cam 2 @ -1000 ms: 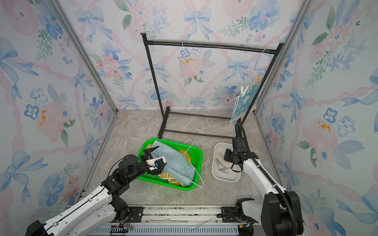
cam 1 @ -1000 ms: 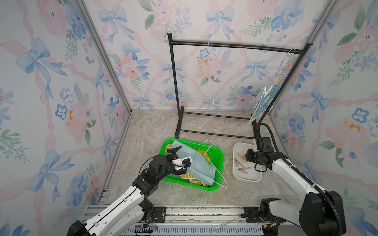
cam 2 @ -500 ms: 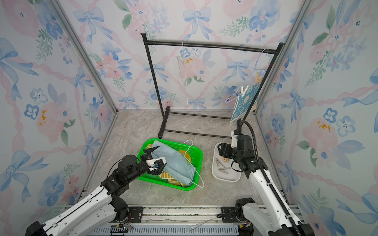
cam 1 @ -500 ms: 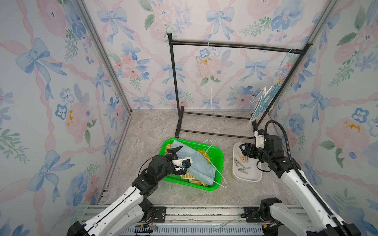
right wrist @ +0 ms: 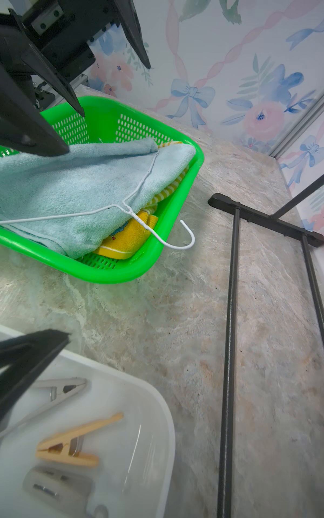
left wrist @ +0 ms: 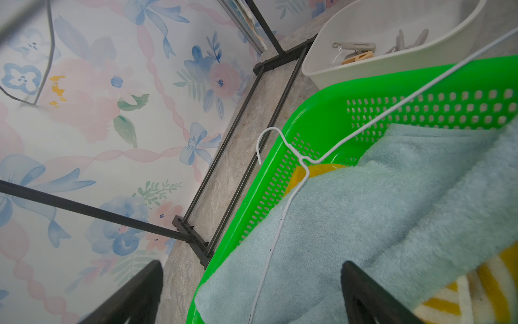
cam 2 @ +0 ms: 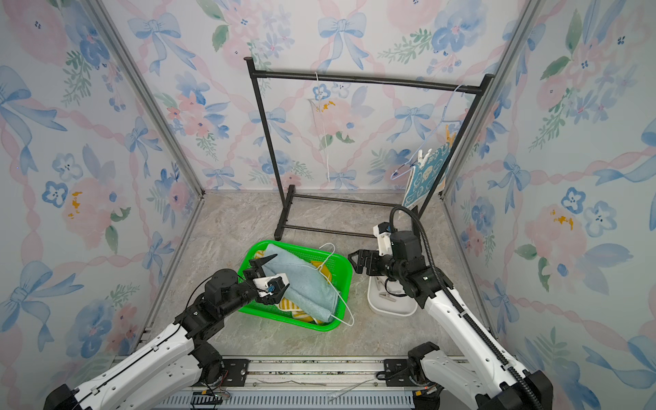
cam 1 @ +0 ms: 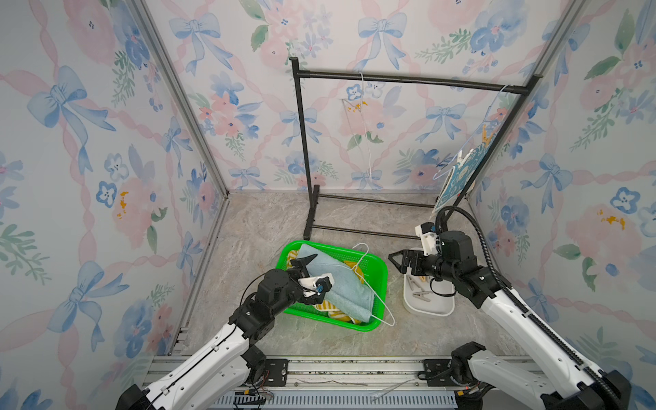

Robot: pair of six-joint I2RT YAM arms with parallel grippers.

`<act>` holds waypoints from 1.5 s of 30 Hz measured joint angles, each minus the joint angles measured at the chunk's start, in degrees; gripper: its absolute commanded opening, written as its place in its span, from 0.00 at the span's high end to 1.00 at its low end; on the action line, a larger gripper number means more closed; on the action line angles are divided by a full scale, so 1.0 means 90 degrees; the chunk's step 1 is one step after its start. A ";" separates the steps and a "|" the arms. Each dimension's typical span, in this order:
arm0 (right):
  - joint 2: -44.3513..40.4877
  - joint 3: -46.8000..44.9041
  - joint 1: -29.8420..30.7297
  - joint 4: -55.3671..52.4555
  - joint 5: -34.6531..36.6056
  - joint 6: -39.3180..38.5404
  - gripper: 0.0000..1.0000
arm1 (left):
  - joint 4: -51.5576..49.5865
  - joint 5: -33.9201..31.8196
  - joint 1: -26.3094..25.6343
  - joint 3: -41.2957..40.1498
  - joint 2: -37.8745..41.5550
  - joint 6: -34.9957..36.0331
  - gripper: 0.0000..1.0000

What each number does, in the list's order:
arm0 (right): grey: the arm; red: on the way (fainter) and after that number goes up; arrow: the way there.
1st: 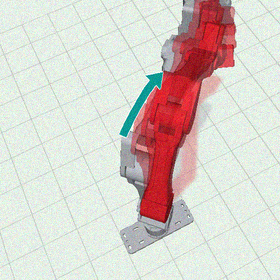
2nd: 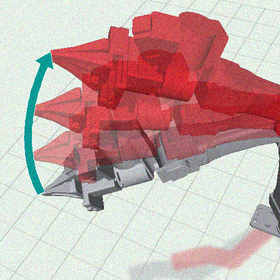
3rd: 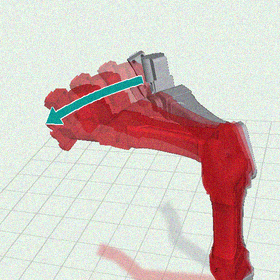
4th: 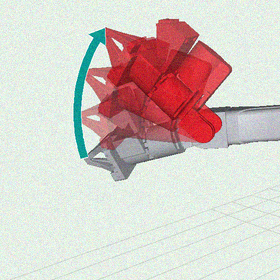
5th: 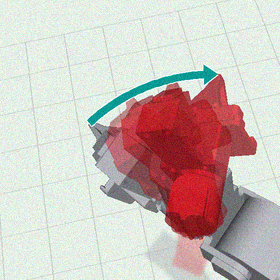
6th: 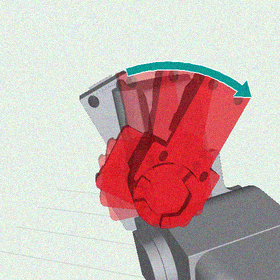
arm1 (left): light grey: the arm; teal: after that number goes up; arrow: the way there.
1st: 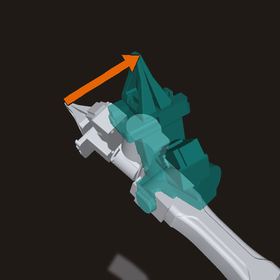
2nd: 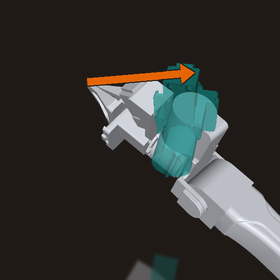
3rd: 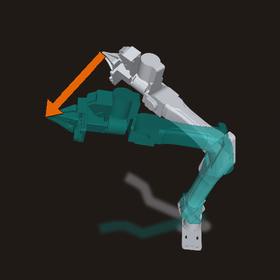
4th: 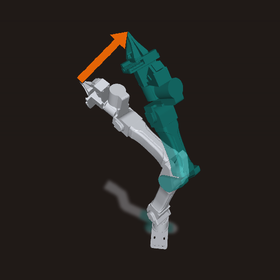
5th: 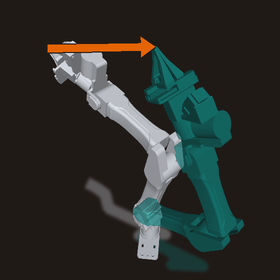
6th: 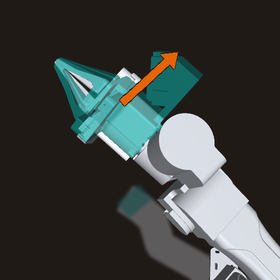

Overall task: Remove the clothespins securing towels to the hanger
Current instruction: Pick up the hanger from the basket.

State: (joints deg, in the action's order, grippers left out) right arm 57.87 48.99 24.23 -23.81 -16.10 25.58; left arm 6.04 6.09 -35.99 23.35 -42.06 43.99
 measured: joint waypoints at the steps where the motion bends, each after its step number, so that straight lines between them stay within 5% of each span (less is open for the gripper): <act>1: 0.0083 0.0019 0.0085 0.0034 0.0002 0.0019 0.03 | -0.0002 0.0002 0.0000 0.0000 0.0002 0.0000 0.02; 8: 0.0680 0.0306 0.0617 0.0141 0.0024 0.0056 0.00 | -0.0017 0.0049 0.0000 0.0000 0.0002 0.0063 0.02; 20: 0.2013 0.0486 0.1243 0.0736 -0.0257 0.0211 0.09 | -0.0019 0.0073 0.0000 0.0000 0.0002 0.0097 0.02; 45: 0.3604 0.0653 0.1581 0.1724 -0.1105 0.0595 0.51 | -0.0022 0.0095 0.0000 0.0000 0.0002 0.0114 0.02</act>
State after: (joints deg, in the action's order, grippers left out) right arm 90.30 54.87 38.46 -8.29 -26.04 30.94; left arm 5.85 6.94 -35.99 23.35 -42.04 45.01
